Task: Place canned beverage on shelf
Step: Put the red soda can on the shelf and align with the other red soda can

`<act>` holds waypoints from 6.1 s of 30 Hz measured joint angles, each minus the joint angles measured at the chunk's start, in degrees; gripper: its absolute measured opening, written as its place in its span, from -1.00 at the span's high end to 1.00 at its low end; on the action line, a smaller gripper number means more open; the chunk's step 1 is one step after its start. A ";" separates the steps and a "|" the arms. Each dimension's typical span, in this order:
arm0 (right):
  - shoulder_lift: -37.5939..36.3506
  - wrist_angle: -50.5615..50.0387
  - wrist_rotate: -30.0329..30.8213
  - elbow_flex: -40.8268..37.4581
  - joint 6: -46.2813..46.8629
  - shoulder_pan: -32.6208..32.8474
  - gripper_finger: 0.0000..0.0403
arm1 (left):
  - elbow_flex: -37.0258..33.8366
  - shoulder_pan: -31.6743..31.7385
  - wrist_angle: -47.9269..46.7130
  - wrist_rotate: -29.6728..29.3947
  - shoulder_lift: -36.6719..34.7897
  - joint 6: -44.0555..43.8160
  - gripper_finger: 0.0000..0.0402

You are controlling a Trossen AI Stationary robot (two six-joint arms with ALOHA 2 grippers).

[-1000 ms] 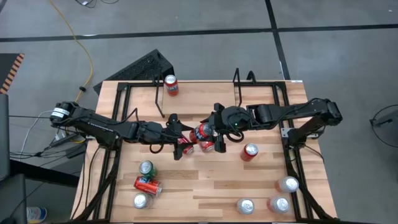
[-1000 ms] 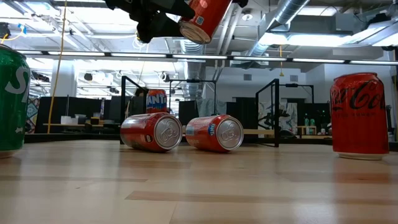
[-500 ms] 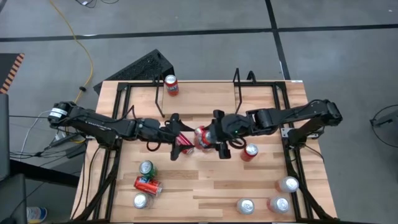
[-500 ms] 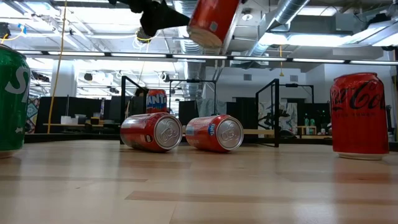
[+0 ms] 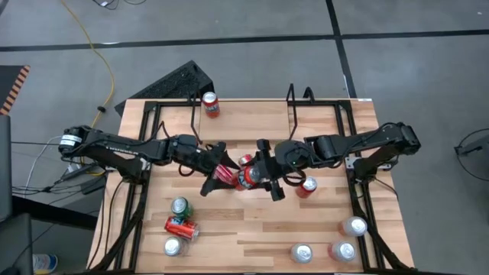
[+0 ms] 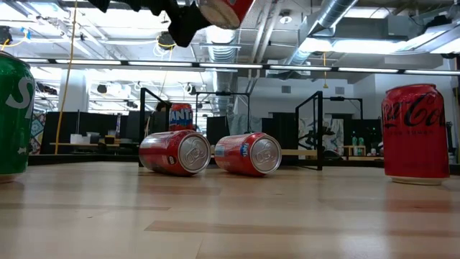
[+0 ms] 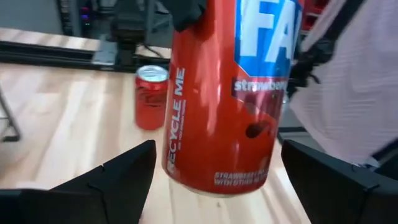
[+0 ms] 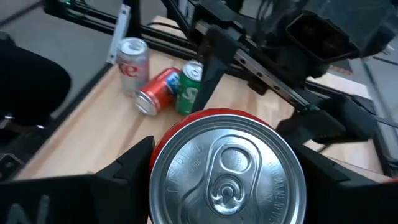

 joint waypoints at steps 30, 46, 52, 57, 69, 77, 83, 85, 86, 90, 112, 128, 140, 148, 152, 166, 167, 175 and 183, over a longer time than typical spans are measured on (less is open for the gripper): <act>3.17 5.85 -7.09 0.00 -5.19 0.02 -0.33 | -0.04 1.29 16.67 21.44 9.07 -13.46 -0.58; 0.93 4.31 0.03 0.00 1.61 0.02 -0.91 | -0.07 1.14 17.82 15.06 8.27 -7.27 -0.42; -4.77 -4.44 8.40 0.13 14.94 0.16 -0.90 | -0.07 1.12 15.32 2.37 4.79 -4.48 -0.42; -6.81 -11.56 16.70 -0.36 22.26 3.34 -0.88 | -0.61 -0.69 15.27 -10.08 0.80 1.40 -0.42; -6.02 22.33 20.88 -15.25 16.76 7.34 -0.88 | -4.30 -6.38 27.43 -10.23 -6.19 9.45 -0.43; -5.01 26.53 20.21 -17.81 20.23 7.41 -0.88 | -21.52 -6.49 53.24 -17.22 -6.47 5.23 -0.43; 0.17 34.44 20.42 -17.88 18.58 4.37 -0.88 | -22.99 -7.16 56.48 -18.22 -6.51 4.23 -0.43; 3.55 39.50 19.04 -17.80 17.34 3.20 -0.88 | -22.98 -7.65 55.49 -18.31 -6.51 4.64 -0.43; 4.56 41.04 18.21 -17.81 17.02 2.70 -0.88 | -22.97 -7.94 55.12 -18.32 -6.49 4.76 -0.43; 7.13 45.70 14.55 -17.03 17.11 1.70 -0.88 | -22.93 -8.66 53.26 -18.50 -6.51 5.89 -0.43; 6.49 47.40 8.09 -16.72 15.71 -1.33 -0.88 | -22.93 -8.76 49.71 -18.90 -6.47 6.16 -0.43; 6.49 48.58 7.38 -16.72 15.84 -1.70 -0.88 | -22.93 -8.76 50.20 -18.89 -6.47 6.32 -0.43; 6.51 49.97 7.01 -16.72 15.86 -2.59 -0.83 | -22.84 -8.22 51.41 -19.30 -6.47 6.33 -0.43; 6.49 49.88 5.90 -16.72 15.84 -2.80 -0.67 | -22.84 -8.06 51.62 -19.33 -6.45 6.54 -0.43; 6.49 49.63 5.53 -16.72 16.48 -3.22 -0.63 | -22.84 -7.76 51.63 -19.36 -6.45 6.14 -0.43; 7.29 48.76 2.82 -16.72 15.88 -3.50 -0.31 | -22.94 -7.76 50.56 -19.53 -6.45 5.62 -0.43; 7.51 49.12 2.49 -16.72 15.88 -3.50 -0.32 | -23.05 -7.78 50.49 -19.50 -6.52 5.60 -0.43; 9.43 50.05 0.22 -16.72 15.93 -3.87 -0.64 | -22.99 -7.84 49.40 -18.83 -6.43 5.37 -0.43; 9.42 50.08 3.55 -16.76 15.71 -4.04 -0.84 | -22.84 -7.78 49.53 -20.22 -6.45 5.48 -0.43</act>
